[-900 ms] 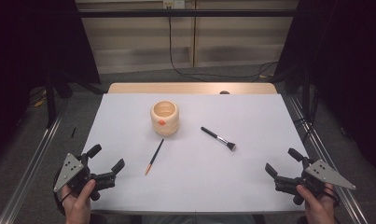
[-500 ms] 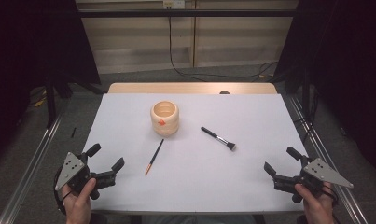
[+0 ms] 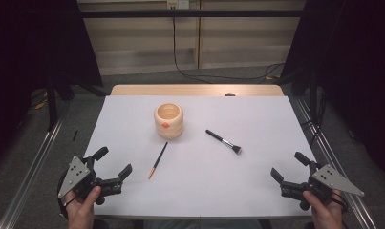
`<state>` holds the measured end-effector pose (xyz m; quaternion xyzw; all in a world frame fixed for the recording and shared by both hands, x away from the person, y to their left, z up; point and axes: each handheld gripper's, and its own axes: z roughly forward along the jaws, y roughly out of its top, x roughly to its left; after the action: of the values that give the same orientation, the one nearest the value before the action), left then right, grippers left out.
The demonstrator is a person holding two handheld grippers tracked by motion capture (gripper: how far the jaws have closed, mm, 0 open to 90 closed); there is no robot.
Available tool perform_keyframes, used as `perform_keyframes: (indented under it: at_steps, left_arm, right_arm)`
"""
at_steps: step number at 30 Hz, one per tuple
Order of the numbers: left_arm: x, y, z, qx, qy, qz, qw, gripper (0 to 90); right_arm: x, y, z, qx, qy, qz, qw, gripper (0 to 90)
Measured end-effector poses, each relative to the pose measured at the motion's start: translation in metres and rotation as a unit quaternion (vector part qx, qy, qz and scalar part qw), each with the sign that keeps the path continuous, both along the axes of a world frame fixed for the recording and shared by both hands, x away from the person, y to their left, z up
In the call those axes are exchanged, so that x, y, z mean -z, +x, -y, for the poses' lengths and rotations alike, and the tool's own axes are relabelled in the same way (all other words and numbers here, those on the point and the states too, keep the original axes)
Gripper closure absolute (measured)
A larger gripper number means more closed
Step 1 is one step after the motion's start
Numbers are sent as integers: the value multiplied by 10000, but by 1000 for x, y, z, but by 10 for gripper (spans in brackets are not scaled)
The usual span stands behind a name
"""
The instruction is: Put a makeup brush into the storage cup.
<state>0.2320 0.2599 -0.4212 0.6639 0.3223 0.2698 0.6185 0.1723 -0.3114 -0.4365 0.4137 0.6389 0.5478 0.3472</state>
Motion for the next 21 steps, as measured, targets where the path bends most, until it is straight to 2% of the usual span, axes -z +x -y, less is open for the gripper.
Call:
perform_keyframes:
  at_steps: [3,6,12,15,18,21]
  left_arm:
    - [-4,3,4,85,71,0,9999,7]
    - [-8,7,10,148,198,33,9997,7]
    - [-14,15,22,201,253,-35,9995,7]
    - [-16,19,28,267,374,2,9989,7]
    - [-14,22,34,273,334,-57,9991,10]
    - [-12,26,40,305,426,-85,9986,11]
  right_arm:
    - [1,1,0,-63,-28,14,10000,22]
    - [1,2,-1,-78,63,-24,9999,22]
    - [1,3,-1,-105,49,-5,9999,22]
    - [0,3,-2,-114,28,3,9999,22]
    - [1,2,-3,-126,80,-22,9999,22]
    - [1,2,-3,-136,74,-11,9999,22]
